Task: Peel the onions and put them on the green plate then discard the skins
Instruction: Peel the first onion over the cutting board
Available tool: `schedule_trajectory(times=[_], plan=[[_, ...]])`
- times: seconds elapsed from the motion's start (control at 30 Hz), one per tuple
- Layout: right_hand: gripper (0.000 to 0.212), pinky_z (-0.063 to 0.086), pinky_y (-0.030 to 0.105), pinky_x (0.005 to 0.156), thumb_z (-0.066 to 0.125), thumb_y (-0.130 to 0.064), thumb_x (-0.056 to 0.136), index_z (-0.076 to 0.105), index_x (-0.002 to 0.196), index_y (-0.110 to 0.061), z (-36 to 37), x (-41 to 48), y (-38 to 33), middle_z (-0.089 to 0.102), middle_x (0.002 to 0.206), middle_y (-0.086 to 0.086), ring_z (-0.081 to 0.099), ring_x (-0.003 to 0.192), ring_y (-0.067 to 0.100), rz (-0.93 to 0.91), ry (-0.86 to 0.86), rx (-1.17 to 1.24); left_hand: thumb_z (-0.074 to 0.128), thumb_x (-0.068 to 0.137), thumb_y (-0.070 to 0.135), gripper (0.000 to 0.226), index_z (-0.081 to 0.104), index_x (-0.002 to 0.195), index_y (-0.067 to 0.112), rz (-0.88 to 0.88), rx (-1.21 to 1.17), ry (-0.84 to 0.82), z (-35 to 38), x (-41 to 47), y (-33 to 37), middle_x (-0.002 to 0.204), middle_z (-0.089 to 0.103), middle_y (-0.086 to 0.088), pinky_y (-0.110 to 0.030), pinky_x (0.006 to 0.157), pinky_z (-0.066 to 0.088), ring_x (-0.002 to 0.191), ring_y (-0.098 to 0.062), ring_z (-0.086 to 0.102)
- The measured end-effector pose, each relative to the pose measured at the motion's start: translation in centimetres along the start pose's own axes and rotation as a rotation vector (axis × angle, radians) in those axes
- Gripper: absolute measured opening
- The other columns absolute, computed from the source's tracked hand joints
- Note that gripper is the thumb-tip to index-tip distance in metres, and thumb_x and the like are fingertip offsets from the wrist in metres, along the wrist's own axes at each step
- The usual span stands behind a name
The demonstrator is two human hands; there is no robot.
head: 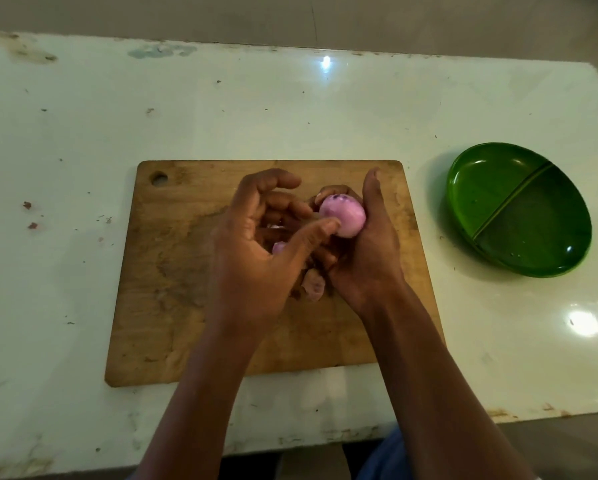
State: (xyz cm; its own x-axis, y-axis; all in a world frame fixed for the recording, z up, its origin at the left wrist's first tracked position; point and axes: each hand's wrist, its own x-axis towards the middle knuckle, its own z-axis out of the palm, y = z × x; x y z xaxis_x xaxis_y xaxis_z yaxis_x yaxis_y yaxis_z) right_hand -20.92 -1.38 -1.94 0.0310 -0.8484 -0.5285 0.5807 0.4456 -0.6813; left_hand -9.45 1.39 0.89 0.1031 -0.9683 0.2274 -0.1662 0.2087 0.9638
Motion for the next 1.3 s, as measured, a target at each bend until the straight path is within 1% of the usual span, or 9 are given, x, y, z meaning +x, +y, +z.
schedule_trajectory(times=[0.1,0.2,0.37,0.5,0.7,0.83,1.0,1.13,1.3], plan=[[0.066,0.056,0.045,0.086,0.046,-0.065,0.074,0.064,0.099,-0.007,0.1,-0.2,-0.1,0.071,0.097,0.016,0.068,0.095,0.034,-0.044,-0.045,-0.083,0.077,0.062,0.046,0.067,0.047,0.119,0.029,-0.042,0.08,-0.053,0.2,-0.2,-0.3,0.108,0.061,-0.001,-0.026,0.071,0.058,0.098,-0.022,0.064],[0.07,0.055,0.045,0.087,0.048,-0.064,0.07,0.062,0.104,-0.004,0.3,-0.3,-0.1,0.07,0.101,0.018,0.068,0.095,0.035,-0.101,-0.098,-0.106,0.081,0.057,0.045,0.076,0.041,0.122,0.037,-0.067,0.101,-0.061,0.3,-0.2,-0.6,0.119,0.058,-0.004,-0.031,0.073,0.059,0.105,-0.03,0.061],[0.063,0.051,0.049,0.094,0.066,-0.058,0.063,0.068,0.097,-0.005,0.8,-0.2,0.0,0.066,0.106,0.024,0.063,0.1,0.038,-0.141,-0.185,-0.028,0.086,0.064,0.016,0.07,0.045,0.12,0.029,-0.023,0.081,0.031,0.1,-0.2,-0.3,0.103,0.062,0.005,-0.03,0.076,0.058,0.094,-0.014,0.066],[0.076,0.04,0.054,0.105,0.08,-0.044,0.069,0.055,0.123,0.004,0.6,-0.2,0.0,0.05,0.128,0.028,0.051,0.118,0.039,-0.142,-0.3,0.122,0.082,0.066,0.003,0.069,0.044,0.123,0.015,0.008,0.073,0.077,0.0,-0.1,-0.4,0.104,0.061,-0.002,-0.019,0.074,0.054,0.091,-0.008,0.066],[0.033,0.058,0.027,0.074,0.055,0.002,0.079,0.059,0.111,-0.003,0.2,-0.5,-0.4,0.069,0.103,0.012,0.067,0.094,0.022,-0.096,-0.36,0.132,0.078,0.072,0.0,0.056,0.048,0.118,0.012,0.02,0.069,0.147,-0.4,0.0,-0.7,0.097,0.063,-0.003,-0.021,0.075,0.055,0.088,-0.009,0.067],[0.043,0.056,0.034,0.087,0.057,0.005,0.077,0.057,0.119,-0.006,0.5,-0.6,-0.1,0.068,0.112,0.013,0.066,0.105,0.026,-0.102,-0.356,0.015,0.073,0.079,0.0,0.043,0.051,0.114,0.009,0.02,0.087,0.163,-0.7,0.3,-1.0,0.094,0.064,0.004,-0.022,0.073,0.055,0.087,-0.01,0.067],[0.056,0.045,0.043,0.1,0.05,0.006,0.074,0.047,0.129,-0.004,0.5,-0.3,0.1,0.063,0.119,0.019,0.06,0.113,0.033,-0.053,-0.332,0.117,0.072,0.082,0.013,0.037,0.054,0.113,0.012,-0.023,0.074,0.118,-0.8,0.3,-0.8,0.092,0.064,0.01,-0.025,0.075,0.055,0.087,-0.008,0.066],[0.061,0.058,0.031,0.082,0.044,0.012,0.076,0.043,0.134,-0.004,0.5,-0.6,-0.3,0.058,0.129,0.022,0.065,0.104,0.027,-0.033,-0.41,0.164,0.077,0.077,0.015,0.043,0.054,0.113,0.019,-0.074,0.105,0.048,-0.7,0.3,-0.7,0.097,0.066,0.009,-0.023,0.075,0.056,0.089,-0.003,0.065],[0.078,0.055,0.026,0.085,0.04,0.02,0.075,0.028,0.147,-0.004,0.4,-0.5,-0.6,0.042,0.147,0.019,0.042,0.135,0.033,-0.084,-0.468,0.189,0.079,0.071,0.012,0.049,0.054,0.113,0.019,-0.093,0.092,0.051,-1.0,0.5,-0.5,0.099,0.066,0.007,-0.019,0.076,0.055,0.092,-0.003,0.065]])
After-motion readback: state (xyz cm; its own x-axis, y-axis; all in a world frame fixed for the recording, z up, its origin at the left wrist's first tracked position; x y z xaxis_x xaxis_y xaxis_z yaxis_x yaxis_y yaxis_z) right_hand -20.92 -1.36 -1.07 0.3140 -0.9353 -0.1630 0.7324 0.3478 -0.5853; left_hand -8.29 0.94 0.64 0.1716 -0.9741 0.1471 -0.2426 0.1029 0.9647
